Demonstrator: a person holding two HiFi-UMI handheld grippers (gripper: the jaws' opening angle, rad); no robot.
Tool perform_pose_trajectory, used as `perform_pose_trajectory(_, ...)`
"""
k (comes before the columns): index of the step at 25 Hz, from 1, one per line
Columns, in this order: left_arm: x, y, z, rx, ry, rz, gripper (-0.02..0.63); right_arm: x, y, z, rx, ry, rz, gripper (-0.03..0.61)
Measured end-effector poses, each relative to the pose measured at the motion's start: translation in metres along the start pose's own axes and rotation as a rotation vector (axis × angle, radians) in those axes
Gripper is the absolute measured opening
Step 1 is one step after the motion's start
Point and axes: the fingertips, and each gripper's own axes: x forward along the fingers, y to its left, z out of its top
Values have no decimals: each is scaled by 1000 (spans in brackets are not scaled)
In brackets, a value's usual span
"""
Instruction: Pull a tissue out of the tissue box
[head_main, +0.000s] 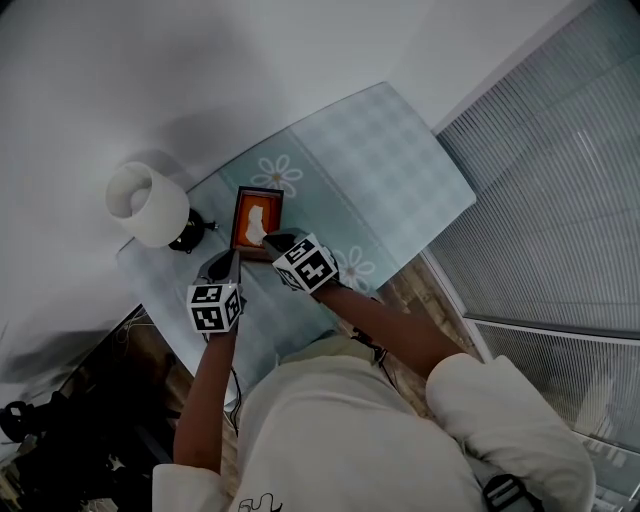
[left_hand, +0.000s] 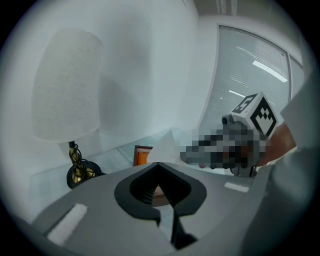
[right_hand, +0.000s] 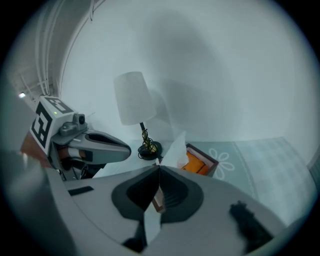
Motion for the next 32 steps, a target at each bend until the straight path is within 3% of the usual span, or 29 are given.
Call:
perform_pose_trajectory(7,-27,-20,15,6,-69,-14,8,-38,26,14,-31,-68,5,17)
perform_pose_trajectory(16,-75,-42,35,45,-166,-19,8,-86,52,29,23,-157,1,17)
perform_pose_trajectory(20,-96,-57,40,22,-207,-38,8,-107,69,34,-16,-185,-23,17)
perform_pose_trajectory(32,-140,-84,45,2,-252,-63,8,-149,101,36,8,-262,-44,17)
